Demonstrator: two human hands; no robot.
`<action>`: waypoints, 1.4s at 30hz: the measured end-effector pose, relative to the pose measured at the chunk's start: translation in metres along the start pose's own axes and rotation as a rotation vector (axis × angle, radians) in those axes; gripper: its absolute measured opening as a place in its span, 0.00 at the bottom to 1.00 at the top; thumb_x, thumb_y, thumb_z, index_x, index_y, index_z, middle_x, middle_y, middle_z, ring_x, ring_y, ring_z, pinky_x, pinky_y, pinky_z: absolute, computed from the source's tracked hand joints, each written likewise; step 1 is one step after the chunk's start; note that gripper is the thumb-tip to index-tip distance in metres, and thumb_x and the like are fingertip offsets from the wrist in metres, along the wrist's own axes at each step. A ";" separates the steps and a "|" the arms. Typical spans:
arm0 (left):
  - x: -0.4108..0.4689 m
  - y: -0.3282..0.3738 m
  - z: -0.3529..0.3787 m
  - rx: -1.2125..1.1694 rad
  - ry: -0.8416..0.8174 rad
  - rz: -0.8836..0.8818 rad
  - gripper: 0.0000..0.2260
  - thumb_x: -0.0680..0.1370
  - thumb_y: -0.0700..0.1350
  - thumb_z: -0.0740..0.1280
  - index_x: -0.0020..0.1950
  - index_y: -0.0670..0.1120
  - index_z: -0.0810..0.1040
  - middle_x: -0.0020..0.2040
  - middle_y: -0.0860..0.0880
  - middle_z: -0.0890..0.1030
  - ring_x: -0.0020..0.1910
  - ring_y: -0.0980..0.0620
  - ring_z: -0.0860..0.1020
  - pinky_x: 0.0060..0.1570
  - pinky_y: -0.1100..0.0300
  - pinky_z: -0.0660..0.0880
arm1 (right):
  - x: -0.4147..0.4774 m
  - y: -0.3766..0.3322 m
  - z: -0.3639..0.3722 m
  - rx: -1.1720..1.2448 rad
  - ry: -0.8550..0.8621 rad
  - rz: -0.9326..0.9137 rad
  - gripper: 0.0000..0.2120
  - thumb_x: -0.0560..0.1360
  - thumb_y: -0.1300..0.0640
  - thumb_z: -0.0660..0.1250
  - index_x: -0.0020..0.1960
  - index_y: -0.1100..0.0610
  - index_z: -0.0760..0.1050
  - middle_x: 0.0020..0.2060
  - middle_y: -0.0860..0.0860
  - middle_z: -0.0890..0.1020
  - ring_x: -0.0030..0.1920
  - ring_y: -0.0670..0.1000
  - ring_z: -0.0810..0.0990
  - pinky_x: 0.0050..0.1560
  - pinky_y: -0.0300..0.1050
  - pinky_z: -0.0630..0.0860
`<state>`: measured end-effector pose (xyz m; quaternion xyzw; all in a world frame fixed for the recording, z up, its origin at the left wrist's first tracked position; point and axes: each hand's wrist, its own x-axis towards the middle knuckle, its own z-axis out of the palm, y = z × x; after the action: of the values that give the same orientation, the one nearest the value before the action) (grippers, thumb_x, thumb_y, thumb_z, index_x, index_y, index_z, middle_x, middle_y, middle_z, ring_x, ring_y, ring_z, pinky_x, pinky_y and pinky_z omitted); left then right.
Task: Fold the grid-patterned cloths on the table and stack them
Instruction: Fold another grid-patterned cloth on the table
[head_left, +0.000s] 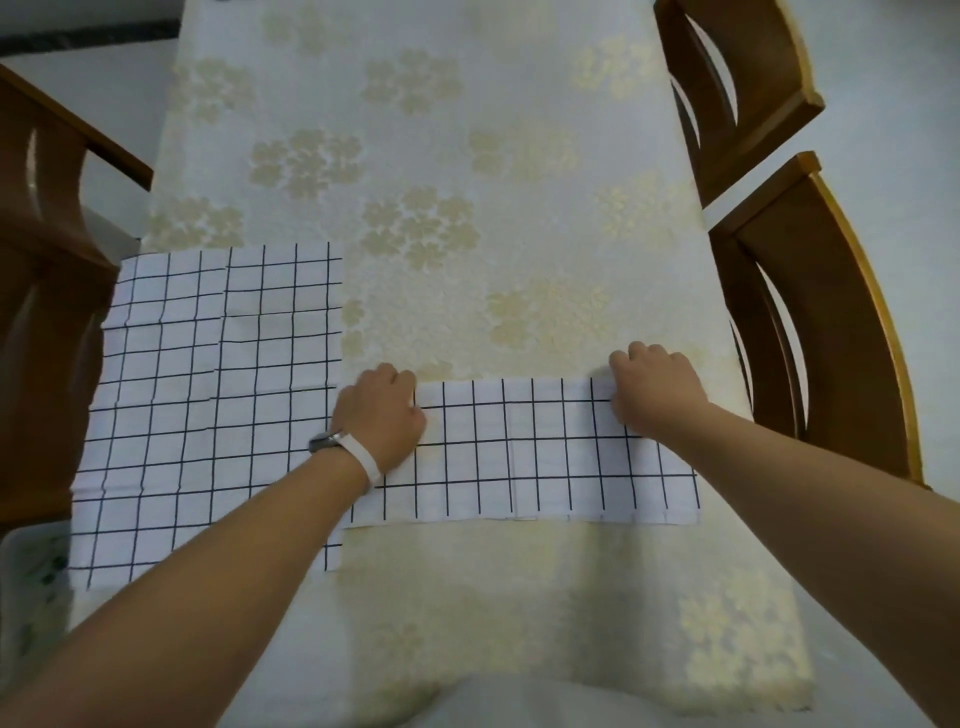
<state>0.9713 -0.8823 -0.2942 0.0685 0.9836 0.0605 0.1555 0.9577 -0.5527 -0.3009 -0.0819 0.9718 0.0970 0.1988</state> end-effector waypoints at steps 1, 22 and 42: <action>-0.009 0.015 0.001 -0.062 -0.033 -0.009 0.12 0.77 0.50 0.60 0.56 0.47 0.76 0.51 0.47 0.76 0.48 0.46 0.75 0.45 0.54 0.72 | 0.001 -0.006 -0.005 0.000 0.028 -0.071 0.12 0.74 0.58 0.60 0.58 0.56 0.70 0.49 0.53 0.74 0.48 0.54 0.72 0.47 0.48 0.67; -0.075 0.152 0.072 -0.440 0.029 -0.701 0.19 0.72 0.58 0.66 0.58 0.49 0.71 0.59 0.48 0.72 0.60 0.46 0.69 0.56 0.51 0.67 | 0.032 -0.089 -0.025 -0.203 0.101 -0.921 0.23 0.74 0.61 0.61 0.69 0.54 0.65 0.65 0.58 0.67 0.59 0.60 0.69 0.52 0.53 0.71; -0.098 0.174 0.063 -0.380 0.142 -0.522 0.06 0.78 0.47 0.62 0.42 0.50 0.75 0.39 0.53 0.73 0.39 0.51 0.73 0.41 0.57 0.69 | 0.002 -0.063 -0.007 -0.158 0.129 -0.981 0.21 0.73 0.59 0.64 0.66 0.51 0.69 0.66 0.56 0.68 0.60 0.58 0.69 0.54 0.51 0.70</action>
<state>1.1038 -0.7204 -0.2998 -0.2204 0.9475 0.2055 0.1068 0.9660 -0.6156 -0.3048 -0.5499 0.8188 0.0600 0.1538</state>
